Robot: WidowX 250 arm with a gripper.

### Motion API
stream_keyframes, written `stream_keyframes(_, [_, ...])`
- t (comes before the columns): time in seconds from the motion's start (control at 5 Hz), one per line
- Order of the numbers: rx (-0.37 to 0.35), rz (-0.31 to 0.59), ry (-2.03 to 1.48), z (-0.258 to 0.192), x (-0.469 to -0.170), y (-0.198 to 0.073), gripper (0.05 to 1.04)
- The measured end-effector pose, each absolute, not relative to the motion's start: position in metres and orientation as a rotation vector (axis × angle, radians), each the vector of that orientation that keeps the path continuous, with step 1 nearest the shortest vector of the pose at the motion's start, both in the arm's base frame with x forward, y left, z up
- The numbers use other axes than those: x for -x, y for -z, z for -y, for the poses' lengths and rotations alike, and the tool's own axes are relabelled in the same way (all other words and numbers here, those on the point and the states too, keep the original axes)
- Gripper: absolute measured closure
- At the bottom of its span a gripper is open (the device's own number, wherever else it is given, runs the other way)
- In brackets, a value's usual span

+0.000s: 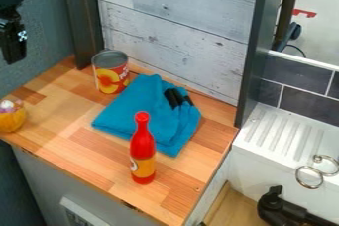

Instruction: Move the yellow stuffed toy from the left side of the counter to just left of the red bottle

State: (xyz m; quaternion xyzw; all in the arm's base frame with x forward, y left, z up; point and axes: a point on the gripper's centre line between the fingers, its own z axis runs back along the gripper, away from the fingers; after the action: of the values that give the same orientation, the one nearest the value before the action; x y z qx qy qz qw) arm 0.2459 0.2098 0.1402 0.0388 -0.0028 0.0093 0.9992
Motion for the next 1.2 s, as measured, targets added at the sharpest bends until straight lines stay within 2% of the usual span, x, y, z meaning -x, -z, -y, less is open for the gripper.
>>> stream_keyframes(0.2, [-0.054,-0.024,-0.019,-0.209,-0.245,-0.128,0.081])
stream_keyframes(0.6, [-0.103,-0.033,-0.192,-0.223,-0.249,-0.101,0.081])
stream_keyframes(0.8, [-0.069,-0.091,-0.335,-0.221,-0.245,-0.082,0.081])
stream_keyframes(1.0, [-0.053,-0.142,-0.434,-0.228,-0.233,-0.072,0.081])
stream_keyframes(1.2, [-0.059,-0.150,-0.464,-0.232,-0.231,-0.074,0.081])
